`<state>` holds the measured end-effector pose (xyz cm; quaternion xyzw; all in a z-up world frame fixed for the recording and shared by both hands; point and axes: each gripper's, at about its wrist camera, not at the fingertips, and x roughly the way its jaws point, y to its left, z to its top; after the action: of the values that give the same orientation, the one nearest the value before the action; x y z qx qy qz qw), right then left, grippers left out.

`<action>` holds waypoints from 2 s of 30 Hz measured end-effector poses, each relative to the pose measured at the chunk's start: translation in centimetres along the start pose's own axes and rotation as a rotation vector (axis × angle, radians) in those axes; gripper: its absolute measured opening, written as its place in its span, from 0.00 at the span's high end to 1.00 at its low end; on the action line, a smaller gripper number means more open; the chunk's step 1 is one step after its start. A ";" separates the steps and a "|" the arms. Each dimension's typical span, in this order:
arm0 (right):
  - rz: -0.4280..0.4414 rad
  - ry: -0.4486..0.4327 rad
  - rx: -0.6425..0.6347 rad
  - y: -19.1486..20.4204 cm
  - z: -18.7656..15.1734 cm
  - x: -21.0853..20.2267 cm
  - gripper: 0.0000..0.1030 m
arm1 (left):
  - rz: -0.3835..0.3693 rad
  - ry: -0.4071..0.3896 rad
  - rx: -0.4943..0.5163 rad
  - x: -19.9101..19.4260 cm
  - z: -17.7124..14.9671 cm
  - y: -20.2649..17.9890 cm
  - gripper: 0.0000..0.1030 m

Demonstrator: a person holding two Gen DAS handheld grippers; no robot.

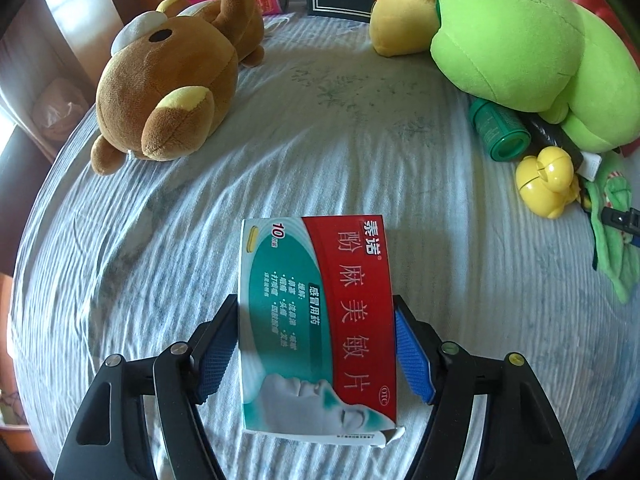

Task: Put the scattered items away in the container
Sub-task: 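Grasp the medicine box with left gripper while right gripper grasps the green plush hat, then carry the medicine box with left gripper while right gripper carries the green hat into the box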

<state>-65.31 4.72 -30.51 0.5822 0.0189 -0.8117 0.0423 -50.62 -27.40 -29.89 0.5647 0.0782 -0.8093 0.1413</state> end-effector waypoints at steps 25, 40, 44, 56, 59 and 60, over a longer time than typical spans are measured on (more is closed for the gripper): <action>0.018 -0.224 -0.084 0.5 -8.2 -14.1 0.76 | -0.055 -0.191 0.089 -10.2 -2.4 -2.6 0.30; 0.010 -0.348 -0.122 3.1 -17.8 -24.7 0.77 | -0.130 -0.301 0.151 -16.0 -5.5 -1.1 0.30; -0.037 -0.413 -0.148 3.3 -18.8 -28.5 0.77 | -0.154 -0.314 0.174 -17.6 -7.0 -1.7 0.30; -0.221 -0.655 -0.169 1.0 -21.2 -43.1 0.77 | -0.310 -0.447 0.296 -27.0 -8.6 -7.7 0.31; -0.280 -0.713 -0.137 -1.6 -21.9 -47.0 0.78 | -0.375 -0.485 0.343 -30.8 -8.6 -11.1 0.31; -0.304 -0.726 -0.122 -2.8 -22.1 -48.1 0.78 | -0.395 -0.497 0.361 -32.1 -8.6 -12.4 0.31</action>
<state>-29.37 11.51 7.88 0.2444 0.1366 -0.9592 -0.0397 -36.51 -8.66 -3.30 0.3406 0.0050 -0.9343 -0.1051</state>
